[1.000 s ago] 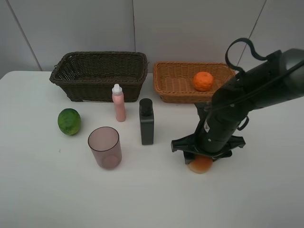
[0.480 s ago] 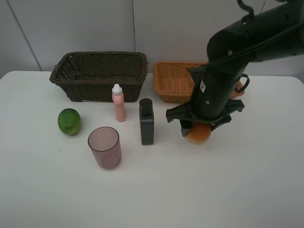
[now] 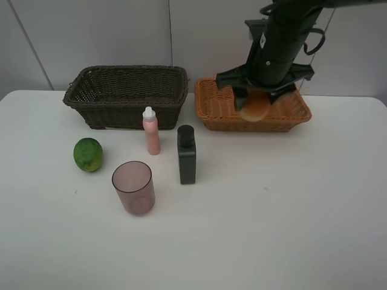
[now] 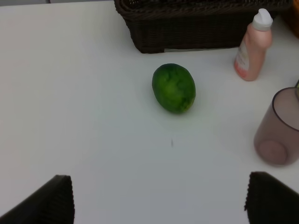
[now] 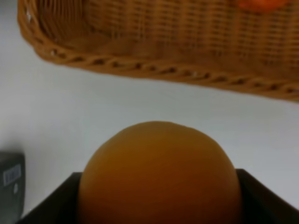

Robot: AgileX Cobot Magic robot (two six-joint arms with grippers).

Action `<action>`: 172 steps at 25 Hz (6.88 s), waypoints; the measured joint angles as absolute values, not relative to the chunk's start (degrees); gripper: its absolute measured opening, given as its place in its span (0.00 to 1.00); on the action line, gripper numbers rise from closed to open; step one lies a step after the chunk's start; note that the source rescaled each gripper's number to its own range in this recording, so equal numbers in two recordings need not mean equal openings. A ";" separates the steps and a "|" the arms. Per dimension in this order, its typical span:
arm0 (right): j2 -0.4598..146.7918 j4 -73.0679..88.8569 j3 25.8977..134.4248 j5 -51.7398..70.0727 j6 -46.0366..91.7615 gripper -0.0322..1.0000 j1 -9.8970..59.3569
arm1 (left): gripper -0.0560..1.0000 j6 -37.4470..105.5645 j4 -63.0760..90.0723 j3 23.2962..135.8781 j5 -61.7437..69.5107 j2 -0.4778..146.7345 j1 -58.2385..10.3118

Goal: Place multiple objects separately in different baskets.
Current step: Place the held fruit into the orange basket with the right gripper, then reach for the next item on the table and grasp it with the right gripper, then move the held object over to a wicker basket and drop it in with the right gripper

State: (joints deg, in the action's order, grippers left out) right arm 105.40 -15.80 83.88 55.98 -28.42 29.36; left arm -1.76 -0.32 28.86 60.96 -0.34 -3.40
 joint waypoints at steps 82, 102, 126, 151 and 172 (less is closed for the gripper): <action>112.21 -11.21 95.71 62.61 -40.24 1.00 43.74 | 0.96 -1.76 -0.32 28.86 60.96 -0.34 -3.40; 121.26 -9.02 95.71 58.92 -42.17 1.00 43.78 | 0.96 -1.76 -0.32 28.86 60.96 -0.34 -3.40; 123.63 -8.82 95.77 60.35 -40.89 0.06 43.80 | 0.96 -1.76 -0.32 28.86 60.96 -0.34 -3.40; 122.01 -12.10 114.40 70.07 -19.52 0.05 43.80 | 0.96 -1.76 -0.32 28.86 60.96 -0.34 -3.40; 131.33 -18.50 126.66 43.73 -14.03 0.05 40.87 | 0.96 -1.76 -0.32 28.86 60.96 -0.34 -3.40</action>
State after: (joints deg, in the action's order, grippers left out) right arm 131.33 -18.50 126.66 43.73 -14.03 40.87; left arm -1.76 -0.32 28.86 60.96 -0.34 -3.40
